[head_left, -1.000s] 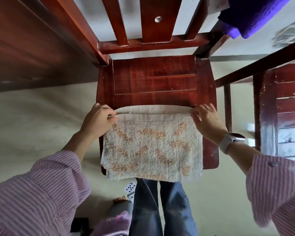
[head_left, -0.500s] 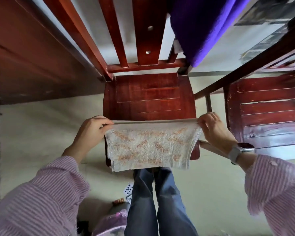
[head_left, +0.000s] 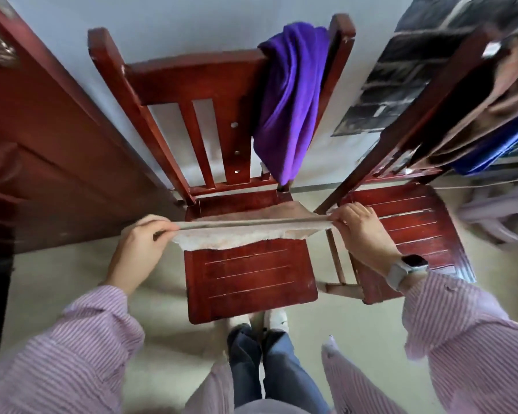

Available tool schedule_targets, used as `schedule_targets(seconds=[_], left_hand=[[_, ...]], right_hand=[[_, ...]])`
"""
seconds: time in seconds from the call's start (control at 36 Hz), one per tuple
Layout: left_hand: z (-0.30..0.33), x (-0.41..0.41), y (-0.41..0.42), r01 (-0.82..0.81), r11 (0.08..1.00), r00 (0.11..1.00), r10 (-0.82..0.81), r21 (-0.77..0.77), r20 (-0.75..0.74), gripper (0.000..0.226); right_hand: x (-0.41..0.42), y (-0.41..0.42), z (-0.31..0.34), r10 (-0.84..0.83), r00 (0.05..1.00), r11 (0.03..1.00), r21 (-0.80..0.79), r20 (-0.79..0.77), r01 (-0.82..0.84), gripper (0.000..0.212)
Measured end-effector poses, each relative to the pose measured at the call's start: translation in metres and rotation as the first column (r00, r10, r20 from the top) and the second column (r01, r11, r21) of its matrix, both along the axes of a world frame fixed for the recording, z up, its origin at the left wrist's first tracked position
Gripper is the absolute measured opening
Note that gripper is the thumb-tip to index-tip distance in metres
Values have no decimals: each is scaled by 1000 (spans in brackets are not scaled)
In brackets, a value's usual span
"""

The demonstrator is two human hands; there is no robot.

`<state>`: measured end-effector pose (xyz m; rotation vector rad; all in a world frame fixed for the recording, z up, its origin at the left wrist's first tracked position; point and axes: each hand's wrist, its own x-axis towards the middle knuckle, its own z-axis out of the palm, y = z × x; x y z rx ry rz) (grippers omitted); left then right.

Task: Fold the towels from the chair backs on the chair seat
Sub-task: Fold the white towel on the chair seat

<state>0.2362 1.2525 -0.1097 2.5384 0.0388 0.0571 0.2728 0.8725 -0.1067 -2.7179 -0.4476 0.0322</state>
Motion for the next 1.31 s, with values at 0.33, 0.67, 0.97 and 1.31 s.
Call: schedule_targets(seconds=[0.33,0.67,0.97,1.31], left_hand=[[68,39,-5,59,998,990,-56,-19,126,9],[87,39,-12,110,979,984,-131,171,117,4],[75,39,-18,31,994,985,-48,108,164,5],[82,49,-1,64,997,988,-67,31,135,5]], right_hand=[[27,-12,67,-61,992,989,142,107,46,10],[30,-12,90,37,993,999,-31,113,-34,11],[39,-8,79,-101,990,993,67,97,95,12],[43,-11,81,-77,993,997,37,88,74,12]])
